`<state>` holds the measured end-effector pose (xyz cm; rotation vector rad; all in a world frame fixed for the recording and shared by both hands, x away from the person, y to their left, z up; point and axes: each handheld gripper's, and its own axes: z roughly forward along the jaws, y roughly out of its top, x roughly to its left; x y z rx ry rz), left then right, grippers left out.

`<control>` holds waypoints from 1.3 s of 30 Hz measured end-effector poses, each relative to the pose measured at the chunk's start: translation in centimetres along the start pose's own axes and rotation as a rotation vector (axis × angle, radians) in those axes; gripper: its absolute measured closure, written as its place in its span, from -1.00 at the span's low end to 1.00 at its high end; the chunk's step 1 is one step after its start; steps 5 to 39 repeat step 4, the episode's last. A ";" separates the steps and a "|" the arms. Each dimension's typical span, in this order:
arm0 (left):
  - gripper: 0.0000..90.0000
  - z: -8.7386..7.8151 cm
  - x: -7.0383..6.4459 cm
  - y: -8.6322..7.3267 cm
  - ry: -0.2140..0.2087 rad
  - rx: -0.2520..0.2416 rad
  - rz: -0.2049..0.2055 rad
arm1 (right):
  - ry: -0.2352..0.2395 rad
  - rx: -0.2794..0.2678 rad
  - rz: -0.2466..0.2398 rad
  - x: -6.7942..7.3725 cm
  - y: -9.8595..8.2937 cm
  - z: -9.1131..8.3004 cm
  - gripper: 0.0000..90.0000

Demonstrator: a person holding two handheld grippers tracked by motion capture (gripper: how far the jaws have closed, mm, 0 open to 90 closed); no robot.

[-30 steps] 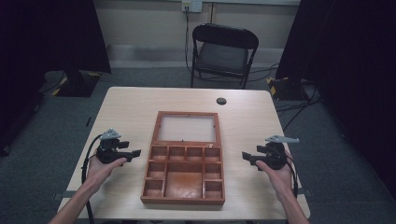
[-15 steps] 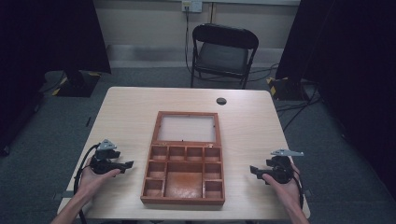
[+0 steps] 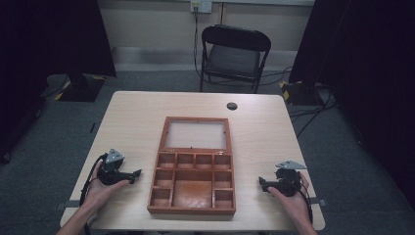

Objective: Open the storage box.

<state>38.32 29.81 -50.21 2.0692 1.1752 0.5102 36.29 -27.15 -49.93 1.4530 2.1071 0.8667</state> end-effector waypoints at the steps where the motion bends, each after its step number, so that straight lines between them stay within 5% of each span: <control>1: -0.80 0.0 0.0 0.0 0.005 0.002 0.004 | -0.007 -0.011 0.000 0.0 0.0 0.2 -1.00; 39: -0.82 0.1 0.0 0.1 0.005 0.006 0.001 | -0.018 -0.006 0.005 -0.1 0.1 0.4 -1.00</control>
